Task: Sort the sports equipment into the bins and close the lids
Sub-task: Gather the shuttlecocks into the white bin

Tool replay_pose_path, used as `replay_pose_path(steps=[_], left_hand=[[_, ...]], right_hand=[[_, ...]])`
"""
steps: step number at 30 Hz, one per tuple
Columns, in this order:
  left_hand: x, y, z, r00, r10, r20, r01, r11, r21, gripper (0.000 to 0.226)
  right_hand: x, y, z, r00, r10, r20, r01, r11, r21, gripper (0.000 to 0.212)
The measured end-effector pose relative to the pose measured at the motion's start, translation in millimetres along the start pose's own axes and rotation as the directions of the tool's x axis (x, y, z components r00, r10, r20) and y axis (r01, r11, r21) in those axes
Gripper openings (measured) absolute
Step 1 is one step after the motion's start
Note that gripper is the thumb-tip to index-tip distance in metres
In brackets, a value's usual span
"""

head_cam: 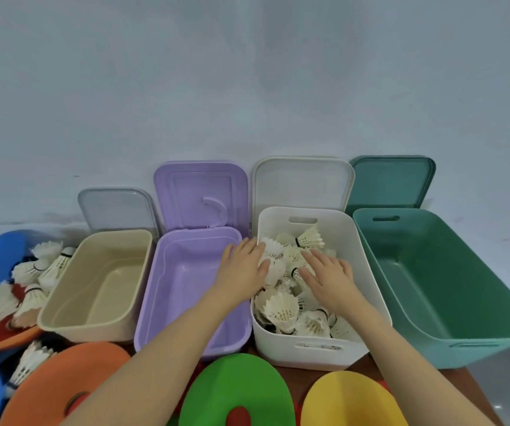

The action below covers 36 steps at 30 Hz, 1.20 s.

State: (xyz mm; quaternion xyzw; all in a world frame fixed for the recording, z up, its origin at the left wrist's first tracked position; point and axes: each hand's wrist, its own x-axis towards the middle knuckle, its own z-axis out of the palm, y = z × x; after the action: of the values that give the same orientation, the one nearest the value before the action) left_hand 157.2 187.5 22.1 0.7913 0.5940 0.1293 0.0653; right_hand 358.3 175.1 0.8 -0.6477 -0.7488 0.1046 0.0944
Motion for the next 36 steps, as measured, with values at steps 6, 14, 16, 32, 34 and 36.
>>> replay_pose_path(steps=[6, 14, 16, 32, 34, 36], left_hand=[[-41, -31, -41, 0.987, -0.039, -0.157, 0.044, 0.999, 0.027, 0.047], [-109, -116, -72, 0.966, -0.128, -0.226, 0.143, 0.988, 0.05, 0.076], [-125, -140, -80, 0.96, -0.151, -0.234, 0.162, 0.986, 0.031, 0.072], [-211, -385, -104, 0.929, -0.334, -0.159, 0.341, 0.94, 0.023, 0.047], [-217, -412, -104, 0.926, -0.356, -0.125, 0.362, 0.932, 0.028, 0.049], [-220, -437, -102, 0.919, -0.392, -0.049, 0.394, 0.918, 0.04, 0.054]], right_hand=[[-8, -56, -12, 0.97, -0.154, -0.187, 0.161, 0.987, 0.022, 0.051], [-8, -157, 6, 0.936, -0.289, -0.201, 0.332, 0.915, 0.228, 0.04], [-9, -184, 13, 0.934, -0.301, -0.193, 0.342, 0.909, 0.238, 0.037], [21, -407, 112, 0.952, -0.298, -0.076, 0.307, 0.913, 0.268, 0.059], [24, -430, 131, 0.943, -0.328, -0.053, 0.331, 0.91, 0.248, 0.061], [29, -453, 145, 0.934, -0.358, -0.015, 0.353, 0.912, 0.211, 0.066]])
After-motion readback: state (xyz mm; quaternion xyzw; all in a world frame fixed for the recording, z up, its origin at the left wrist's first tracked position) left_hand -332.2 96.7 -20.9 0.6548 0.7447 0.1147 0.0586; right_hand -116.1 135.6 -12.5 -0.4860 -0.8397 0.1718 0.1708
